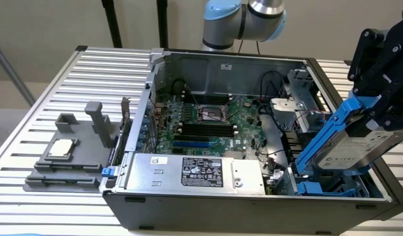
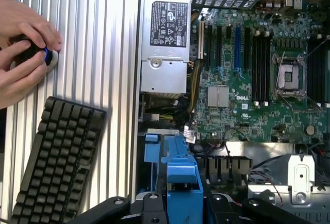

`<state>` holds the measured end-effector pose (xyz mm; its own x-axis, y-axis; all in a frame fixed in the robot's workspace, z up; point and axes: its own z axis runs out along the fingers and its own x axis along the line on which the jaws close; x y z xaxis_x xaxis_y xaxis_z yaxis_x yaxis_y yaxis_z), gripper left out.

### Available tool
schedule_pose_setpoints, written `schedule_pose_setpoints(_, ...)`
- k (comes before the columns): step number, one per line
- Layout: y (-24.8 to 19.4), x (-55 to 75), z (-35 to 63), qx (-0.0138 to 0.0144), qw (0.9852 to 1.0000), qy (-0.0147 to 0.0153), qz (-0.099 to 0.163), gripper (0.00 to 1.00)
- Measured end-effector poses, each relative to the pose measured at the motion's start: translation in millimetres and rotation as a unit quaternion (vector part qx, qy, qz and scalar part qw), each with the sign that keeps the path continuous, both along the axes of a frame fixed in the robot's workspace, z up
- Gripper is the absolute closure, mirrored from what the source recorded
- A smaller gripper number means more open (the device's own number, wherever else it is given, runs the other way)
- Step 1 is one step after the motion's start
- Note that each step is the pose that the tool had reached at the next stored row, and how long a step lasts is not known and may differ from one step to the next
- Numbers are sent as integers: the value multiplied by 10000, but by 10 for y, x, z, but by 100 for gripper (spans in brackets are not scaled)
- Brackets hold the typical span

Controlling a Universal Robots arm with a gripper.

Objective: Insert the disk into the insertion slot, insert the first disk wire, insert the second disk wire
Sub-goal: 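Insert the disk into the insertion slot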

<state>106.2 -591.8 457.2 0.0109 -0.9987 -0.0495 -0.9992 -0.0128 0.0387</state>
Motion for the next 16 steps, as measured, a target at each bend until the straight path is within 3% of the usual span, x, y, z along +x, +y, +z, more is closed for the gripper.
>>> schedule_pose_setpoints(9,-33,-1,-51,34,10000,-4,-1,67)
schedule_pose_setpoints(16,-56,1,-65,44,10000,-4,0,67)
